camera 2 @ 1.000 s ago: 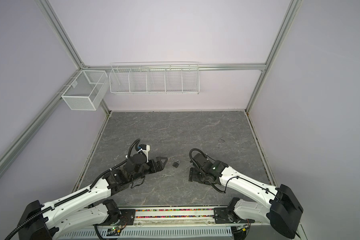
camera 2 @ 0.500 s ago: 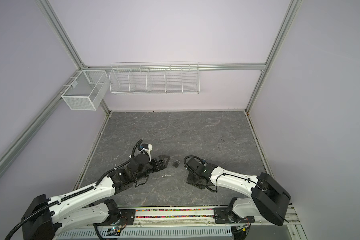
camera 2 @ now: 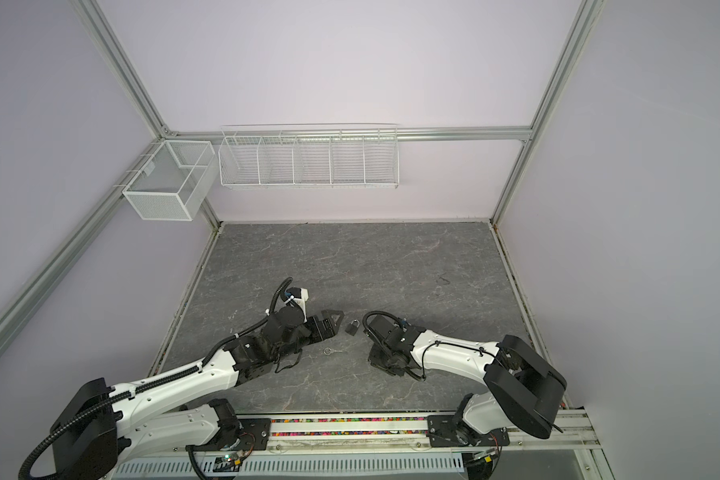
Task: Unlock with the key
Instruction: 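Close the right gripper on the silver key's ring end and lift it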
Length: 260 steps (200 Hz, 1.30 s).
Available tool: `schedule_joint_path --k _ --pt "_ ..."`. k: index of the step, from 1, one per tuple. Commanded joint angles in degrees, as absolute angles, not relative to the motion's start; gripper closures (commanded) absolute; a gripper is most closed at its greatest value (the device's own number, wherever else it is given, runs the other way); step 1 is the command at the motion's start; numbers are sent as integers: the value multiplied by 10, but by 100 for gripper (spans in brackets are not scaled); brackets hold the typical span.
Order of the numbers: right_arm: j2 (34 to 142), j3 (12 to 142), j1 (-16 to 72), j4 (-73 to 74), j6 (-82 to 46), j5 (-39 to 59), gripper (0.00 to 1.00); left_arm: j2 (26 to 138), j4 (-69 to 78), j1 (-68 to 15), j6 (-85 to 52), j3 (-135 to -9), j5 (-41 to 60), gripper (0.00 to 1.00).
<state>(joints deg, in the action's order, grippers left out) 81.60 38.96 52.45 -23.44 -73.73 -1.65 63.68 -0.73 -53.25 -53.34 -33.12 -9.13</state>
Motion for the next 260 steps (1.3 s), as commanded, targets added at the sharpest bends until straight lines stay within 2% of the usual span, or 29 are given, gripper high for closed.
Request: schedule_joint_path --k 1,97,115,160,178,260 --pt "826 394 516 -245 -759 -27 72 638 0 -535 -543 -341 -94 0" --pt "817 395 502 -258 -736 -40 79 640 -4 -536 -551 -338 -97 0" --pt "819 395 502 -255 -734 -39 84 640 -4 -536 -554 -339 -96 0" --pt "818 398 502 -253 -720 -40 85 639 -4 -537 -553 -344 -94 1" --pt "816 402 502 -258 -712 -45 93 639 -4 -537 -558 -344 -93 0" --pt "761 397 501 -251 -637 -66 93 606 33 -539 -612 -326 -72 0"
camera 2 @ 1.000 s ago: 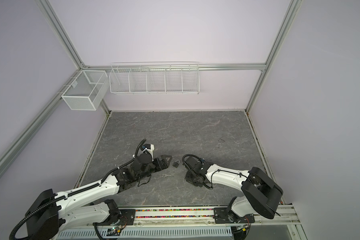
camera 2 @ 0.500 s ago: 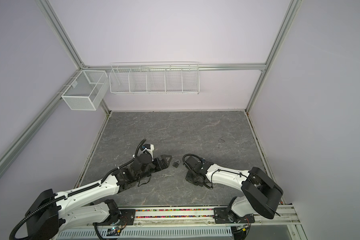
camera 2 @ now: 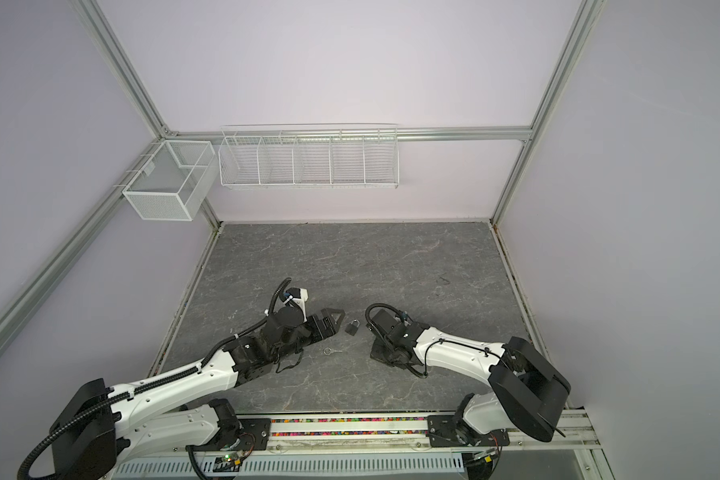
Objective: Unlock with the key
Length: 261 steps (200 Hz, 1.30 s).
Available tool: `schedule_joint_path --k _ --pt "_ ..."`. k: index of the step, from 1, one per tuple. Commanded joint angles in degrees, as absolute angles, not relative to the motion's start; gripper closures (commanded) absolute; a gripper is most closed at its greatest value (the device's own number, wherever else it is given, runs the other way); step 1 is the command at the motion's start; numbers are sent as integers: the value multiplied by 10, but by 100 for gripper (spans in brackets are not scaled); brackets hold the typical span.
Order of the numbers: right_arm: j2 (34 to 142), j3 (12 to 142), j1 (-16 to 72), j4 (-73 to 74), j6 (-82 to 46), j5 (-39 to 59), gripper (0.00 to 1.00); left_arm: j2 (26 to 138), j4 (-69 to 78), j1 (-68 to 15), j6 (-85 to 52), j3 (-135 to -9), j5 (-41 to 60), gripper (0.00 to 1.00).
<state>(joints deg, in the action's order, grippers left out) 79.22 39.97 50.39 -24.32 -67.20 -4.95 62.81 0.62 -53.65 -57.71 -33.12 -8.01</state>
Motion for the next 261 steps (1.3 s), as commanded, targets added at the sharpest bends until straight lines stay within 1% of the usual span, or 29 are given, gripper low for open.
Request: schedule_joint_path --k 1,41,79,121,136,191,215,244,261 --pt "760 398 501 -251 -636 -67 94 605 34 -539 -613 -326 -72 0" --pt "699 408 500 -267 -560 -85 94 572 49 -539 -678 -315 -63 0" --pt "637 440 501 -281 -486 -97 94 568 77 -539 -742 -318 -34 0" --pt "573 460 501 -250 -410 -91 94 586 116 -544 -803 -339 10 6" --pt "559 466 502 -233 -393 -90 94 603 150 -546 -830 -343 18 9" --pt "565 496 502 -153 -342 -71 93 687 272 -553 -924 -366 41 15" --pt "578 500 504 -110 -328 -55 93 716 327 -554 -953 -370 37 16" --pt "594 500 508 -68 -325 -40 93 740 357 -555 -991 -372 28 15" --pt "605 500 511 -46 -324 -33 94 751 394 -556 -1013 -364 15 17"
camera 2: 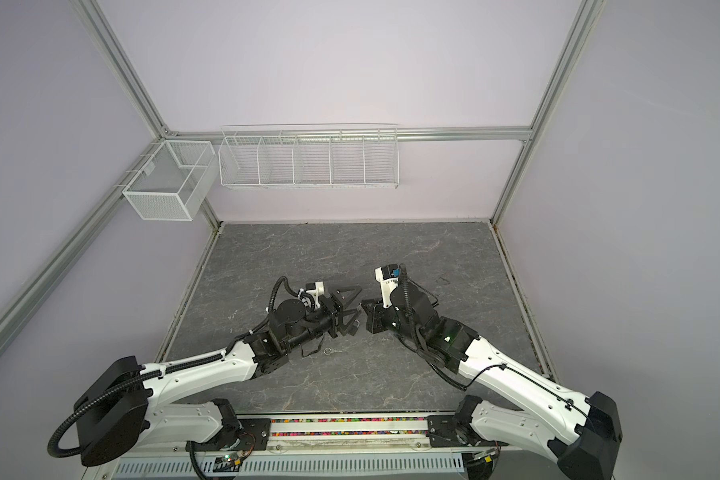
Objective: Unlock with the key
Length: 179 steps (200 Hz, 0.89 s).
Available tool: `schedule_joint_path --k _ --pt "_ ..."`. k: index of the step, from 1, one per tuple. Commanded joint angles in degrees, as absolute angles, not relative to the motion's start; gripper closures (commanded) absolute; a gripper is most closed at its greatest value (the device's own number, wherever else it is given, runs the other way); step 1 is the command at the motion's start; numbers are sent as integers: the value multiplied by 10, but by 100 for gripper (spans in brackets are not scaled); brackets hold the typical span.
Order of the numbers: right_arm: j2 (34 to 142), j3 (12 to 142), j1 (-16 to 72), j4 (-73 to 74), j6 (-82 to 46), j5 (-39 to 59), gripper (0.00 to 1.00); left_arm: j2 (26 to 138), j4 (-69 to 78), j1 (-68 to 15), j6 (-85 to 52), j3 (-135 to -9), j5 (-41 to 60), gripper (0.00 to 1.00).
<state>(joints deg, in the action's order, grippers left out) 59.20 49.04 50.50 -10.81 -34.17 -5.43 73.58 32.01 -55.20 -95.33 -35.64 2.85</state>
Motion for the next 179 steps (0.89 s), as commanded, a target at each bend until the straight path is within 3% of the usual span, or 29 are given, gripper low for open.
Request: schedule_joint_path --k 1,69,179 --pt "606 500 511 -45 -323 -33 94 751 395 -556 -1014 -363 13 17" --pt "599 490 518 -22 -329 -32 93 719 391 -556 -1023 -331 -35 26" --pt "624 492 527 38 -325 -22 93 699 387 -558 -1017 -338 -42 20"
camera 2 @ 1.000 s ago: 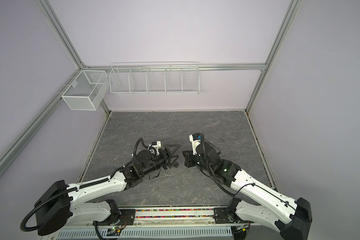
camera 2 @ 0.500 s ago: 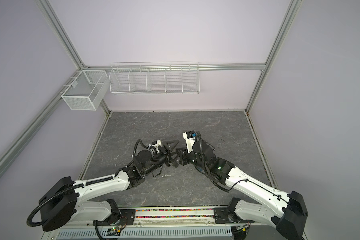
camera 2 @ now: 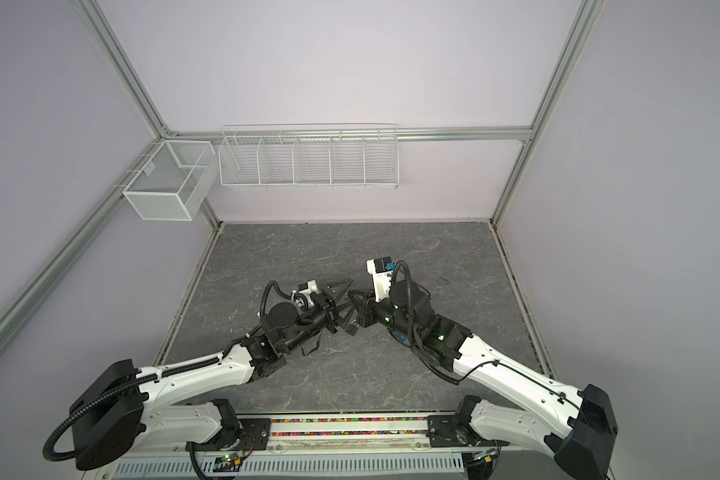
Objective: Unlock with the key
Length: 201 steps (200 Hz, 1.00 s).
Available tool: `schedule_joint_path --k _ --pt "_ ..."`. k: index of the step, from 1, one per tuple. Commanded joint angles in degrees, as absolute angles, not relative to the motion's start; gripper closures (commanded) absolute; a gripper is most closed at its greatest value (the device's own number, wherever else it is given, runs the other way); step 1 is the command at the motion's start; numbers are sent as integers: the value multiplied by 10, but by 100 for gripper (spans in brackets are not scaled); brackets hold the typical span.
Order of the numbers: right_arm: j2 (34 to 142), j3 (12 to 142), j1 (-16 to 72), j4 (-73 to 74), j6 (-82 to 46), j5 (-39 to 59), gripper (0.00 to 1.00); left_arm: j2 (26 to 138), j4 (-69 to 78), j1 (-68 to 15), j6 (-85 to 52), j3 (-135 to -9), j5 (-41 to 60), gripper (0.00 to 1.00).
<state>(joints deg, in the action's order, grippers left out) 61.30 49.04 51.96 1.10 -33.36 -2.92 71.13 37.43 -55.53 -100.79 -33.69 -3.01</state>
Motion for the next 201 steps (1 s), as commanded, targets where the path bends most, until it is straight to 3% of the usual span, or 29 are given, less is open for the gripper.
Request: schedule_joint_path --k 1,66,129,174,201 --pt "624 492 527 38 -325 -22 93 699 387 -558 -1017 -338 -42 20" --pt "602 474 530 29 -329 -29 93 674 377 -559 -1020 -314 -73 21" --pt "592 468 532 27 -325 -19 94 678 392 -559 -1019 -310 -78 35" --pt "594 471 533 41 -326 -23 94 679 388 -558 -1020 -313 -75 35" --pt "602 487 534 48 -321 -19 94 684 391 -559 -1033 -311 -74 30"
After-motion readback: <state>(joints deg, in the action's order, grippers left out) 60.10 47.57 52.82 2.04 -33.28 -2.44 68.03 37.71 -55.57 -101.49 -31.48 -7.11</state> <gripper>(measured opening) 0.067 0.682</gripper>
